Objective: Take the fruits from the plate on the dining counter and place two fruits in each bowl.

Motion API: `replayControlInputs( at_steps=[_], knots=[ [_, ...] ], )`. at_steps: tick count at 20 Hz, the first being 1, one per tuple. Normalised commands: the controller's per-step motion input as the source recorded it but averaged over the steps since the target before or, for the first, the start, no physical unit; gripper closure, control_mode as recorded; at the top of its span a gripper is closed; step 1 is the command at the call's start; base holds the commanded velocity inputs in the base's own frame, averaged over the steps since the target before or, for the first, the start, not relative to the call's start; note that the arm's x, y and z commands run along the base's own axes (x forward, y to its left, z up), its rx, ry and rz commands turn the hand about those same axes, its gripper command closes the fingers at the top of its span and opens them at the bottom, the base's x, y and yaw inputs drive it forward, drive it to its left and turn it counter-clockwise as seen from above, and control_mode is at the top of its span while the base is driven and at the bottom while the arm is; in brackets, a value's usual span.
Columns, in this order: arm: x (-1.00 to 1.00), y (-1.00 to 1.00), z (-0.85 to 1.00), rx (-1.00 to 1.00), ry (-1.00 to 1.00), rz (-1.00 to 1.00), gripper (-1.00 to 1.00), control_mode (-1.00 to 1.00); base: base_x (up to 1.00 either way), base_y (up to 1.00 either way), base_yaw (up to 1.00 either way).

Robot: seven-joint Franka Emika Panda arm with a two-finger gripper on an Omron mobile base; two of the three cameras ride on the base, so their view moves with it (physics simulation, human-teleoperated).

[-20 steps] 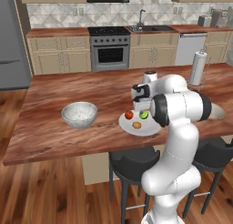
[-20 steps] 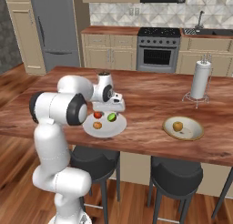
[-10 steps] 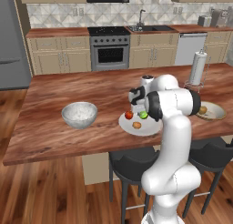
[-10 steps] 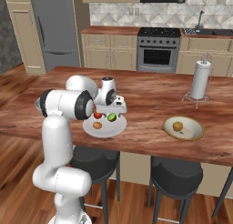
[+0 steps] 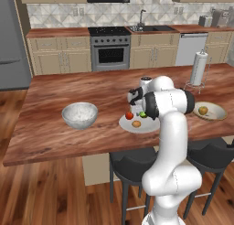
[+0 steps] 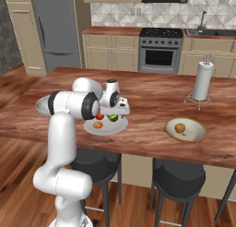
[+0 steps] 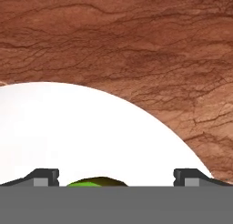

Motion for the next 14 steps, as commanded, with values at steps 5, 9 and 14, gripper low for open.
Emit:
replayControlInputs(
  at_steps=[5, 9, 14],
  knots=[
    [-0.02, 0.0, -0.28, 0.0, 0.0, 0.0, -1.0, -1.0, 0.0, 0.0, 0.0],
    [-0.28, 0.0, -0.01, 0.0, -0.03, -0.02, -1.0, -1.0, 0.0, 0.0, 0.0],
    [-0.54, 0.0, 0.0, 0.0, -0.05, -0.02, -1.0, -1.0, 0.0, 0.0, 0.0]
  ],
)
